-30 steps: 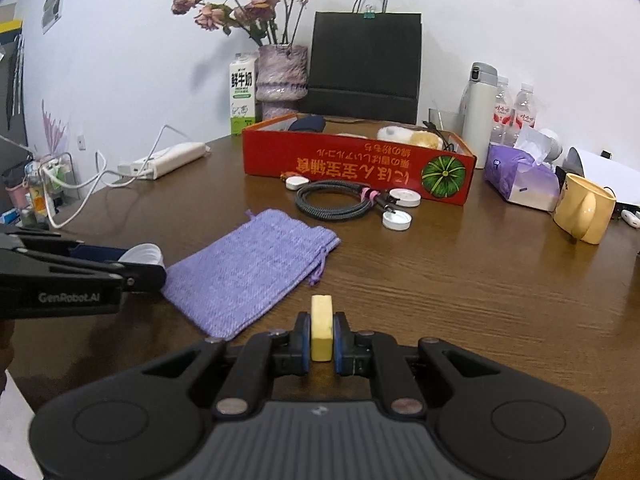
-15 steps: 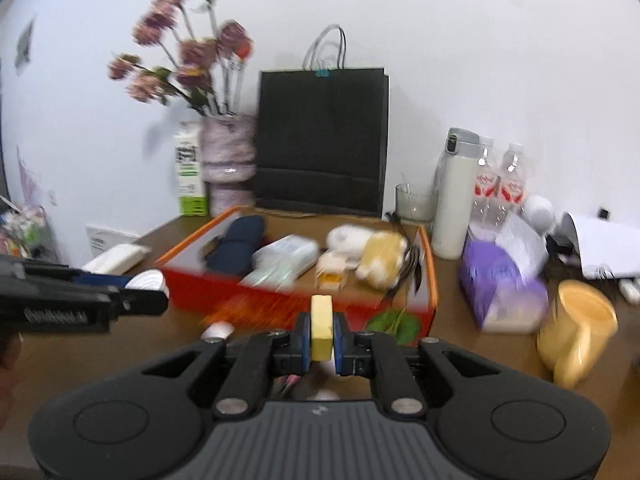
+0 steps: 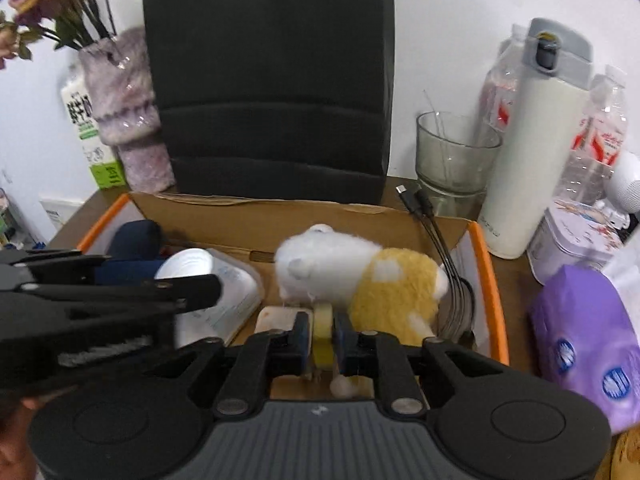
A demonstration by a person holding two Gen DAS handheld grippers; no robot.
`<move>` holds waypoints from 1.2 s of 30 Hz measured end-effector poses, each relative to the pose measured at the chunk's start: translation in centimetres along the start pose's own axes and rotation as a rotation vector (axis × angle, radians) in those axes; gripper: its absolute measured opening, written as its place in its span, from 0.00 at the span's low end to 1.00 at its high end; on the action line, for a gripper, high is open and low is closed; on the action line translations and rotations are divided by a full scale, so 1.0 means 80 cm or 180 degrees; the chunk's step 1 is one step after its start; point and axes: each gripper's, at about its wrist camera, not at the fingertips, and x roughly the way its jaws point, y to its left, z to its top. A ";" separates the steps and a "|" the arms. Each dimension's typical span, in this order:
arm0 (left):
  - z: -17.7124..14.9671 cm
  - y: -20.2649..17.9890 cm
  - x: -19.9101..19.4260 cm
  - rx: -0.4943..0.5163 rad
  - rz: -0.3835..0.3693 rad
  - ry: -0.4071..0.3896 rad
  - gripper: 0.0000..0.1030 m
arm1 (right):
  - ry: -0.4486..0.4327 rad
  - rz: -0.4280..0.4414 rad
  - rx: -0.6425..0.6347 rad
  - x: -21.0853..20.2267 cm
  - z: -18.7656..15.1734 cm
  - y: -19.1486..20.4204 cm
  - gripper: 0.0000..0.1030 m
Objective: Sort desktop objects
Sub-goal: 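Carry the white cap and yellow block into the box and open both tools, then move both open tools back over the table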
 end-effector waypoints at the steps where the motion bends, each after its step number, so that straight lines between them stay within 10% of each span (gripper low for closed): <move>1: 0.001 -0.001 0.003 0.0013 0.0028 0.0014 0.49 | -0.0025 -0.0010 0.0032 0.000 0.002 -0.003 0.16; 15: -0.060 0.036 -0.122 -0.0222 0.0300 -0.0301 0.70 | -0.0232 0.0053 0.0120 -0.082 -0.043 -0.009 0.45; 36: -0.333 0.007 -0.309 0.0017 0.0121 -0.0658 0.96 | -0.0605 0.0071 0.0073 -0.246 -0.332 0.077 0.71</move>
